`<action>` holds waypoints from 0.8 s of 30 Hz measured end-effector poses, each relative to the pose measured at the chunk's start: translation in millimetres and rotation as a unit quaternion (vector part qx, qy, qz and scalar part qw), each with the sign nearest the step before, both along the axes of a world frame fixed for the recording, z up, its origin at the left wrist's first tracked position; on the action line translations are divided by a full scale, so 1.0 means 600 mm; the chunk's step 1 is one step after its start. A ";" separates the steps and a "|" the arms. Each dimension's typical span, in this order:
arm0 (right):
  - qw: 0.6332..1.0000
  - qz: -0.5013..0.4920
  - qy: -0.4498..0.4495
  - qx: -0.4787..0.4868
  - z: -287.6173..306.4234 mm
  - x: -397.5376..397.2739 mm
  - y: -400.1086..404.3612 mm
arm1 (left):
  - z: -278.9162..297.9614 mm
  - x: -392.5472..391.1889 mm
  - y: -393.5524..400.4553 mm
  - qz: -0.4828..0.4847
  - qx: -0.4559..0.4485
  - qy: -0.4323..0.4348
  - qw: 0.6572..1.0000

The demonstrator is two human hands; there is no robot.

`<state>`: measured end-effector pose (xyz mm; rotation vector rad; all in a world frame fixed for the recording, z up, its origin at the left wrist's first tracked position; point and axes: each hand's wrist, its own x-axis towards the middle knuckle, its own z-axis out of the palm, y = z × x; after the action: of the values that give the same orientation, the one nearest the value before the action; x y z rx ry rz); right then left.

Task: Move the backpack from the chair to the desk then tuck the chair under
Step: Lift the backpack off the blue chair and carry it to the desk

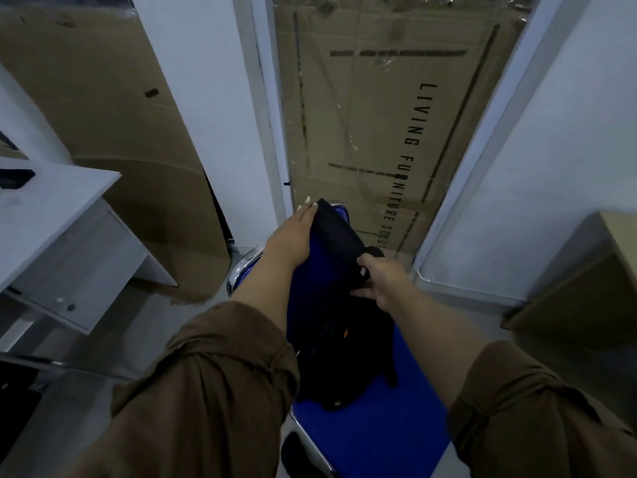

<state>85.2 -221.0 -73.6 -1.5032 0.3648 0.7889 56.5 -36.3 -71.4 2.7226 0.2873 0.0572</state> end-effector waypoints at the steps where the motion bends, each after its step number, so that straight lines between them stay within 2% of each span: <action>1: 1.000 0.001 0.000 0.003 0.001 -0.002 0.001 | -0.005 0.004 0.002 -0.001 0.005 0.010 1.000; 6: 1.000 -0.014 -0.001 0.022 0.009 0.008 -0.001 | 0.006 0.040 -0.007 0.059 0.012 -0.036 0.998; 10: 0.997 -0.053 -0.004 0.053 0.028 0.028 -0.009 | 0.040 0.082 -0.025 0.022 0.038 -0.011 0.999; 13: 0.994 -0.092 -0.004 0.058 0.044 0.036 -0.024 | 0.052 0.106 -0.053 -0.015 -0.002 -0.022 1.000; 18: 0.989 -0.127 -0.004 0.079 0.066 0.035 -0.063 | 0.037 0.102 -0.106 -0.131 -0.075 0.080 0.985; 21: 0.986 -0.146 -0.016 0.082 0.075 0.030 -0.088 | 0.046 0.080 -0.143 -0.158 -0.104 0.169 0.967; 24: 0.983 -0.161 -0.022 0.091 0.084 0.021 -0.104 | 0.061 0.054 -0.175 -0.171 -0.152 0.178 0.957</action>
<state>97.5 -283.6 -23.5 -1.2488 0.4762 0.5173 88.8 -141.6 -34.8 2.4208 -0.0781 -0.5345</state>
